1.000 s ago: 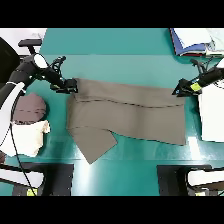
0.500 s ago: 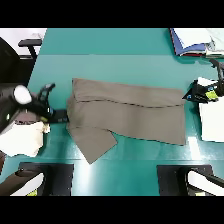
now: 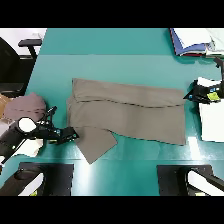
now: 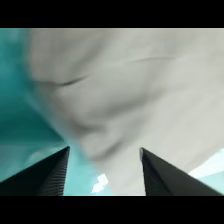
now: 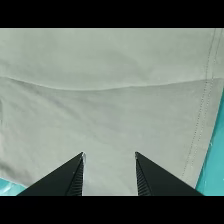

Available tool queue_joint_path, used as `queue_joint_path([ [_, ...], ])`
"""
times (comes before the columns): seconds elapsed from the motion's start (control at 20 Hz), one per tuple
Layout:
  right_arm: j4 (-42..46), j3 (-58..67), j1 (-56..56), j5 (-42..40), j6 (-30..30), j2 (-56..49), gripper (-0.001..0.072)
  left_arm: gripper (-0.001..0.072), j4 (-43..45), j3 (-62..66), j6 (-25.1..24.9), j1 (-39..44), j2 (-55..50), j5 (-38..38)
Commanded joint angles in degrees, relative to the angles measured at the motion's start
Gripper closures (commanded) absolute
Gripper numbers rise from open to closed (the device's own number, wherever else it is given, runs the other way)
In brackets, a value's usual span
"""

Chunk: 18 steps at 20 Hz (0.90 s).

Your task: Fold the shirts.

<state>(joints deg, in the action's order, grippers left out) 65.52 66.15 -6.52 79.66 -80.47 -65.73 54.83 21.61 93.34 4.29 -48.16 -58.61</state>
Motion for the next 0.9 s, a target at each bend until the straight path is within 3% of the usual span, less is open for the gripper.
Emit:
queue_joint_path([
  [0.0,-0.02,-0.07,0.02,-0.13,0.0,0.13,0.0341,0.0402,-8.31,-1.95,-4.33,0.02,0.37,5.22],
  [0.05,0.0,-0.07,0.02,0.04,0.0,0.13,0.0341,0.0565,-9.73,-1.95,-5.9,0.02,0.37,5.77],
  [0.1,0.31,-0.07,-0.07,0.66,0.02,0.13,0.034,0.0678,-10.27,-1.95,-6.64,0.02,0.37,5.88],
  [0.35,5.46,-8.28,-8.83,7.98,0.87,1.36,0.0338,0.0683,-6.19,2.67,-6.8,0.02,0.44,-0.26],
  [0.4,7.37,-12.33,-11.87,7.93,0.83,2.21,0.0303,0.0683,-4.76,3.78,-6.8,0.02,0.44,-1.03],
  [0.45,9.03,-16.35,-15.1,7.78,0.81,2.82,0.02,0.0683,-4.13,4.48,-6.82,0.02,0.44,-1.09],
  [0.5,9.7,-19.89,-18.05,7.69,0.81,3.08,0.0153,0.0683,-4.15,4.9,-6.82,0.02,0.44,-0.81],
  [0.65,8.98,-27.98,-24.02,6.93,0.81,0.92,0.0163,0.0683,-4.15,5.11,-6.84,0.02,0.44,-0.31],
  [0.7,8.96,-29.68,-24.15,6.14,0.81,-0.24,0.0245,0.0683,-4.15,5.11,-6.86,0.02,0.44,-0.35],
  [0.85,4.17,-32.72,-22.36,1.68,0.85,-2.69,0.0269,0.0683,-4.13,5.11,-6.86,0.02,0.44,-0.35],
])
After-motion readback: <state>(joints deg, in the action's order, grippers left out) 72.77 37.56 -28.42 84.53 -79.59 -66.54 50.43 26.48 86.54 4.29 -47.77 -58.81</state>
